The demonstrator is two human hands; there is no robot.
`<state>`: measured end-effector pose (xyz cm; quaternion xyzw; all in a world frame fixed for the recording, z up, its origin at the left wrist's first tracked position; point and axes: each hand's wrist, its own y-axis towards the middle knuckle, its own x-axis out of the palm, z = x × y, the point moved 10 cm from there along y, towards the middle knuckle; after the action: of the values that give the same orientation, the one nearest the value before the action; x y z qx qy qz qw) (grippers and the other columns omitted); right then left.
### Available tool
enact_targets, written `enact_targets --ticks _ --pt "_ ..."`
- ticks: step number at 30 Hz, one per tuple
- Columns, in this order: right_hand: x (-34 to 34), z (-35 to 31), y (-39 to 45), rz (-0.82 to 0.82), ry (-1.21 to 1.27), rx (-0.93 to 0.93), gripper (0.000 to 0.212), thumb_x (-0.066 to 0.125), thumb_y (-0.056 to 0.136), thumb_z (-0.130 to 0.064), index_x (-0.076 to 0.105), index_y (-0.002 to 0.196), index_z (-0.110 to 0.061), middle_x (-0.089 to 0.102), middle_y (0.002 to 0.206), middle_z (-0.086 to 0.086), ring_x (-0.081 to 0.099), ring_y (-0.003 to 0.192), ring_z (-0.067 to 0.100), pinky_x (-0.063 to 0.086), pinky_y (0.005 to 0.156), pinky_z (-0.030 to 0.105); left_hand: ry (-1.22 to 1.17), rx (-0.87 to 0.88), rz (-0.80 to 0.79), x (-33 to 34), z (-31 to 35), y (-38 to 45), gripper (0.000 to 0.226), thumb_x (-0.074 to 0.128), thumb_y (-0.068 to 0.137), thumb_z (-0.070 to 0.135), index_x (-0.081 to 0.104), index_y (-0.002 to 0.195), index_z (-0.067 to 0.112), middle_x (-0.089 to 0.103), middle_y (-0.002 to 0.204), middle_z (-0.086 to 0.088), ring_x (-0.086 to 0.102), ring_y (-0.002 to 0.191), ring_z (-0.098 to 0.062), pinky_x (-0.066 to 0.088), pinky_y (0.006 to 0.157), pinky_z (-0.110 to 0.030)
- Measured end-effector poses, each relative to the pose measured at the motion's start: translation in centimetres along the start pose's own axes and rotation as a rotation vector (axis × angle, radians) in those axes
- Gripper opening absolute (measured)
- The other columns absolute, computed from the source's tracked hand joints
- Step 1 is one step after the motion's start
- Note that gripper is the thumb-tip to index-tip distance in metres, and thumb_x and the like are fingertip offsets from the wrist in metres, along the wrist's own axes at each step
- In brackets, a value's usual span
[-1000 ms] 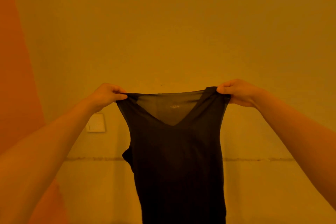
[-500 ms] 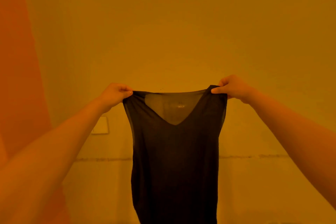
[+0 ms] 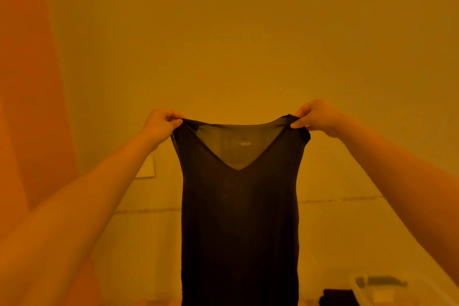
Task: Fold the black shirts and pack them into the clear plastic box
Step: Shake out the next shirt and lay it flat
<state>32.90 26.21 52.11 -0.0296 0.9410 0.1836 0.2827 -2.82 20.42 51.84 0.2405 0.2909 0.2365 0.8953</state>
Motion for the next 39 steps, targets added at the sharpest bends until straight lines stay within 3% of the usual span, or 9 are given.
enact_targets --ticks 4,8,15,19,27,34,37,38,39 --pt "0.5 -1.4 -1.8 0.021 -0.026 -0.014 0.016 0.068 0.077 0.005 0.060 0.072 -0.008 0.057 0.074 0.004 0.055 0.071 0.013 0.047 0.062 0.021 0.005 0.005 -0.040 -1.3 0.1 -1.6 0.022 0.053 0.091 0.001 0.064 0.110 0.000 0.057 0.093 -0.011 0.050 0.075 -0.012 0.038 0.061 -0.016" --pt "0.9 -2.7 -3.6 0.014 -0.009 -0.029 0.014 0.068 0.081 -0.003 0.061 0.071 -0.010 0.057 0.076 0.004 0.054 0.072 0.011 0.045 0.063 0.020 -0.009 0.004 -0.027 -3.1 -0.1 -3.0 0.021 0.054 0.091 0.003 0.065 0.109 0.001 0.057 0.095 -0.010 0.050 0.089 -0.018 0.038 0.061 -0.016" --pt "0.2 -2.9 -6.6 0.110 0.079 0.022 0.013 0.066 0.083 -0.004 0.061 0.073 -0.011 0.057 0.080 0.003 0.054 0.078 0.015 0.045 0.062 0.024 -0.056 0.000 -0.020 -5.4 -0.1 -5.2 0.019 0.055 0.091 0.007 0.065 0.107 0.004 0.057 0.085 -0.005 0.051 0.076 -0.011 0.039 0.060 -0.016" --pt "1.5 -2.7 -9.0 0.069 0.053 0.022 0.011 0.066 0.082 -0.002 0.064 0.074 -0.010 0.060 0.081 0.006 0.055 0.086 0.021 0.047 0.074 0.033 -0.098 -0.003 -0.063 -5.8 -0.5 -7.2 0.018 0.055 0.091 0.006 0.065 0.105 0.008 0.058 0.084 -0.005 0.053 0.079 -0.013 0.041 0.062 -0.017" --pt "4.6 -1.3 -17.5 -0.228 -0.019 0.124 0.012 0.055 0.088 0.001 0.063 0.082 -0.006 0.061 0.080 0.005 0.058 0.077 0.014 0.049 0.067 0.021 -0.074 -0.074 -0.462 -5.8 -2.5 -14.4 0.014 0.054 0.091 0.004 0.063 0.087 0.014 0.061 0.083 -0.001 0.057 0.075 -0.010 0.050 0.059 -0.012" --pt "4.2 -1.2 -21.8 -0.135 0.057 0.140 0.018 0.052 0.090 -0.001 0.062 0.077 -0.009 0.066 0.067 -0.002 0.061 0.067 0.010 0.051 0.056 0.016 -0.196 -0.111 -0.587 -6.5 -3.2 -18.3 0.019 0.052 0.091 0.002 0.062 0.083 0.015 0.062 0.085 -0.002 0.060 0.079 -0.010 0.052 0.066 -0.016" --pt "5.4 -1.9 -24.1 -0.324 0.125 0.175 0.010 0.075 0.072 -0.017 0.071 0.066 -0.010 0.069 0.068 0.003 0.066 0.064 0.013 0.053 0.055 0.017 -0.363 -0.173 -0.747 -6.3 -3.1 -19.9 0.010 0.064 0.080 0.006 0.070 0.079 0.014 0.064 0.087 -0.005 0.066 0.072 -0.007 0.054 0.063 -0.016" --pt "5.7 -2.2 -24.9 -0.399 0.122 0.188 0.025 0.088 0.053 -0.029 0.073 0.063 -0.012 0.070 0.069 0.004 0.067 0.065 0.015 0.053 0.055 0.019 -0.452 -0.173 -0.812 -6.3 -2.7 -20.5 0.008 0.077 0.067 0.015 0.074 0.075 0.015 0.067 0.085 -0.005 0.068 0.071 -0.007 0.054 0.062 -0.016" --pt "5.7 -2.3 -25.5 -0.449 0.117 0.201 0.042 0.093 0.033 -0.037 0.074 0.061 -0.013 0.070 0.068 0.004 0.068 0.064 0.015 0.054 0.055 0.021 -0.518 -0.174 -0.877 -6.3 -2.3 -21.2 0.029 0.089 0.049 0.026 0.076 0.072 0.015 0.070 0.082 -0.004 0.069 0.070 -0.007 0.054 0.061 -0.016"
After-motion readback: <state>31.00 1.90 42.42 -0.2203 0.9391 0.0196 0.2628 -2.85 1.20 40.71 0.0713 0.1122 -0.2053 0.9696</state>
